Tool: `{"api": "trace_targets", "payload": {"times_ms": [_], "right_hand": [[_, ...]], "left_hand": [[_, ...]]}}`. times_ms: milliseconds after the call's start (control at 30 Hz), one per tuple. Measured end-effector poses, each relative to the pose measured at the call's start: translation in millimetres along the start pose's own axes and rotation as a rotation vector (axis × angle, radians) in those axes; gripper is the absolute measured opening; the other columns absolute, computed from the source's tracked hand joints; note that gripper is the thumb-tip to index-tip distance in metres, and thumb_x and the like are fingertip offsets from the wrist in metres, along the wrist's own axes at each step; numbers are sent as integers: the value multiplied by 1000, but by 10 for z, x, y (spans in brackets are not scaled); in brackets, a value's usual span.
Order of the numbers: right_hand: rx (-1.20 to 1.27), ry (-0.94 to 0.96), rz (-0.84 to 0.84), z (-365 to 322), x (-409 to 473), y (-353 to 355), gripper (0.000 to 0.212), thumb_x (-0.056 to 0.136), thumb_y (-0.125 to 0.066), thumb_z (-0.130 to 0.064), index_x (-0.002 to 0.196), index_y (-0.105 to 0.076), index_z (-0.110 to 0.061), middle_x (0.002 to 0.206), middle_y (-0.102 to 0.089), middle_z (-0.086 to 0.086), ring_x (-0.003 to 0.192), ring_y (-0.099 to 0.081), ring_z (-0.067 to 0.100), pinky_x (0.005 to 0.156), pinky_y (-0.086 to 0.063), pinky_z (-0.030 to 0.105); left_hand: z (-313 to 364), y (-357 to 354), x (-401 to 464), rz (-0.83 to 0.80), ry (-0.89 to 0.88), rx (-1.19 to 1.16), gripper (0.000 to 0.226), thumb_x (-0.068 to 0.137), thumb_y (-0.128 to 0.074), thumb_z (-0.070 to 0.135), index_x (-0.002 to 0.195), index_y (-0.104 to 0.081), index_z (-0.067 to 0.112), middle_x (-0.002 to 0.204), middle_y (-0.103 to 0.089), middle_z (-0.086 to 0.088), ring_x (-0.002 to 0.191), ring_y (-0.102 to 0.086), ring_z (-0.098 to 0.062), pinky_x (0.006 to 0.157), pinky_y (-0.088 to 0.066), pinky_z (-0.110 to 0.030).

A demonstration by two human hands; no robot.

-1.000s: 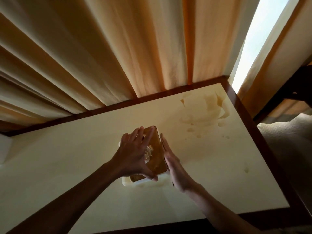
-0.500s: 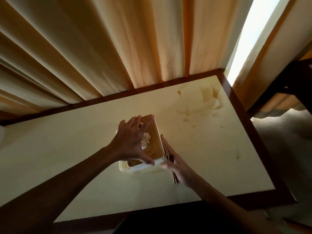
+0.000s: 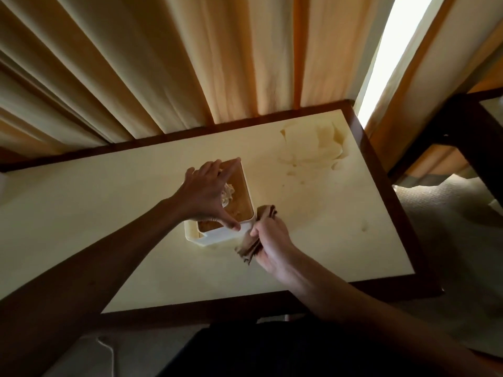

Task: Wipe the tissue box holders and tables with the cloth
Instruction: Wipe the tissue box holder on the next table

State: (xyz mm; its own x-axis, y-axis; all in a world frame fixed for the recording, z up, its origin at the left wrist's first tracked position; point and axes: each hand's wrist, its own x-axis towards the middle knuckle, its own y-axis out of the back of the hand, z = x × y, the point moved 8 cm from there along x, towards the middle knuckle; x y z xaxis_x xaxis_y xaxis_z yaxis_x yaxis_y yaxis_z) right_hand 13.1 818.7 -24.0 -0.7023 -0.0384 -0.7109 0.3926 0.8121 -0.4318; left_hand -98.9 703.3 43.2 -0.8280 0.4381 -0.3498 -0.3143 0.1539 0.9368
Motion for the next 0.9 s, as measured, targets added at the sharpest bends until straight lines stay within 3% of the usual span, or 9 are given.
{"api": "trace_targets", "payload": {"times_ms": [67, 200, 333, 433, 567, 700, 733, 833, 900], "right_hand": [[168, -24, -73, -123, -58, 60, 30, 74, -29, 18, 88, -45, -2, 100, -51, 20, 92, -57, 34, 87, -53, 47], [255, -36, -102, -280, -118, 324, 51, 82, -32, 14, 128, -53, 7, 126, -62, 29, 111, -63, 45, 89, -55, 58], [286, -16, -60, -301, -45, 560, 52, 84, -30, 13, 129, -53, 2, 111, -69, 25, 97, -69, 41, 85, -56, 54], [288, -49, -43, -236, -11, 697, 52, 84, -30, 12, 127, -56, -1, 120, -65, 28, 109, -62, 49, 92, -46, 71], [303, -80, -8, -206, -21, 823, 44, 85, -31, 12, 119, -55, -2, 117, -62, 29, 108, -60, 49, 82, -50, 71], [218, -96, 44, -232, -23, 874, 41, 86, -35, 8, 121, -52, -4, 105, -62, 21, 98, -60, 41, 98, -47, 56], [213, -88, 43, -256, -46, 860, 39, 86, -34, 8, 119, -52, -4, 103, -61, 20, 96, -60, 39, 92, -52, 55], [221, -95, 46, -300, -110, 832, 31, 89, -31, 9, 104, -53, -7, 97, -61, 17, 87, -60, 36, 48, -55, 38], [239, -94, 38, -317, -127, 816, 31, 89, -31, 9, 106, -52, -7, 97, -61, 18, 86, -60, 37, 45, -54, 38]], "left_hand": [[2, 5, 1, -20, -7, 3, 148, 40, -65, 93, 147, 24, 40, 164, -4, -11, 150, -5, -33, 113, -16, -61], [25, 41, -19, -80, -33, 53, 147, 44, -71, 86, 142, 30, 44, 164, 4, -10, 150, 1, -33, 114, -13, -63], [55, 19, -52, -204, -138, 47, 147, 44, -80, 77, 129, 39, 61, 163, 19, 1, 149, 16, -29, 113, -1, -68], [140, 9, -78, -265, -190, 105, 147, 43, -78, 78, 131, 38, 59, 160, 28, 4, 145, 29, -28, 111, 6, -69], [190, 130, -63, -84, 32, -174, 142, 49, -74, 76, 138, 34, 54, 162, 22, -7, 148, 17, -37, 112, -2, -71], [107, 216, -53, 124, 374, -419, 140, 46, -62, 86, 144, 29, 47, 162, 5, -24, 146, -7, -50, 109, -18, -72], [85, 197, -53, 118, 448, -429, 140, 46, -62, 87, 144, 30, 45, 161, 4, -26, 145, -8, -51, 108, -17, -71], [61, 128, -26, 70, 545, -369, 143, 50, -65, 87, 143, 34, 43, 159, -3, -31, 144, -11, -53, 108, -14, -73], [43, 98, 2, 44, 550, -321, 145, 50, -66, 87, 141, 37, 42, 159, -10, -29, 144, -14, -52, 107, -12, -75]]}}
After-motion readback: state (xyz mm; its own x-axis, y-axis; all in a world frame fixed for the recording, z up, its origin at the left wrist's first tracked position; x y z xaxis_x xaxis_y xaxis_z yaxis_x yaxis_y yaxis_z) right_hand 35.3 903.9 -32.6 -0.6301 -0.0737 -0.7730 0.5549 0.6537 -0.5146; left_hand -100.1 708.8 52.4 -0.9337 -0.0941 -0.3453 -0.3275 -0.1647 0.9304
